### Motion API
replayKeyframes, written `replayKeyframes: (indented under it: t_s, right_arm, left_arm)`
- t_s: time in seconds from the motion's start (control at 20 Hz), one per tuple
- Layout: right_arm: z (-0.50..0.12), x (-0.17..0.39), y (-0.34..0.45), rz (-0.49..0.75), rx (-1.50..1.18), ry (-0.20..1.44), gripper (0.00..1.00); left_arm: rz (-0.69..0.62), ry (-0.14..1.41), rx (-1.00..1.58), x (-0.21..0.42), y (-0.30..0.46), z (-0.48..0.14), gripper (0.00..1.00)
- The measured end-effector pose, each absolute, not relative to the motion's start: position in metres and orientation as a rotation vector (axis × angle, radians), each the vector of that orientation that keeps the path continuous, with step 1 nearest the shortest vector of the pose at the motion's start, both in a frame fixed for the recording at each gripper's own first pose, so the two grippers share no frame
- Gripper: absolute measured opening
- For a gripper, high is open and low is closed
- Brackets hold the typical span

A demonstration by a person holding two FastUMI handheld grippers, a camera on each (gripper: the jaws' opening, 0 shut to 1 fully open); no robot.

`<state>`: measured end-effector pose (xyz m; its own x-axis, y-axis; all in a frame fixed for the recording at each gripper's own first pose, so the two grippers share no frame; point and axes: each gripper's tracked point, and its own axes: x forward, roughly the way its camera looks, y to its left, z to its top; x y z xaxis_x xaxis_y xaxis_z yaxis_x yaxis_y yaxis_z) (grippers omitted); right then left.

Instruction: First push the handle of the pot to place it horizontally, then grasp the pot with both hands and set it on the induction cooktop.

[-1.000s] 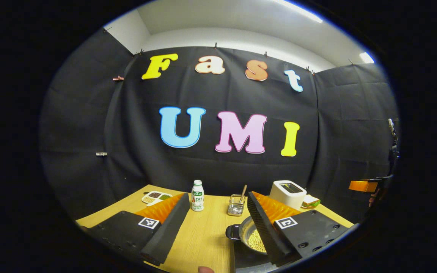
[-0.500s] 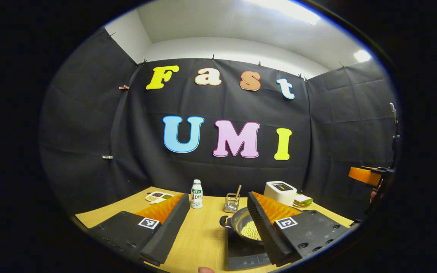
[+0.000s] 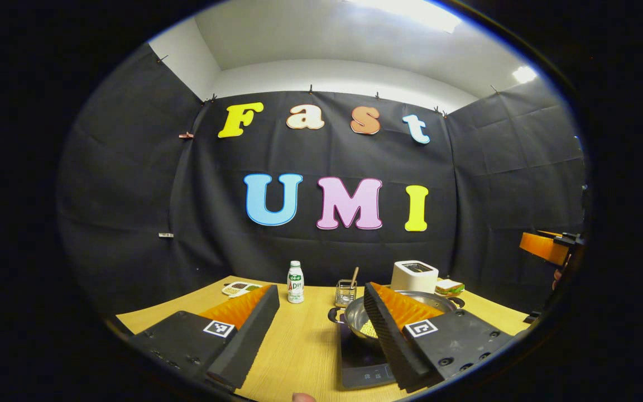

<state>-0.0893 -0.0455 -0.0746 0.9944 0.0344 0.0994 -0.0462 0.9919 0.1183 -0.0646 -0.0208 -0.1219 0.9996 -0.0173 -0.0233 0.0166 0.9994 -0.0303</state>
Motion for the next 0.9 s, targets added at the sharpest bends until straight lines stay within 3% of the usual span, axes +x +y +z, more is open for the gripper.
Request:
replayKeyframes:
  t_s: [0.9]
  right_arm:
    - [-0.093, -0.089, -0.055, 0.009, 0.118, -0.059, 0.98]
  left_arm:
    - [-0.016, 0.070, -0.034, -0.064, -0.027, -0.142, 0.93]
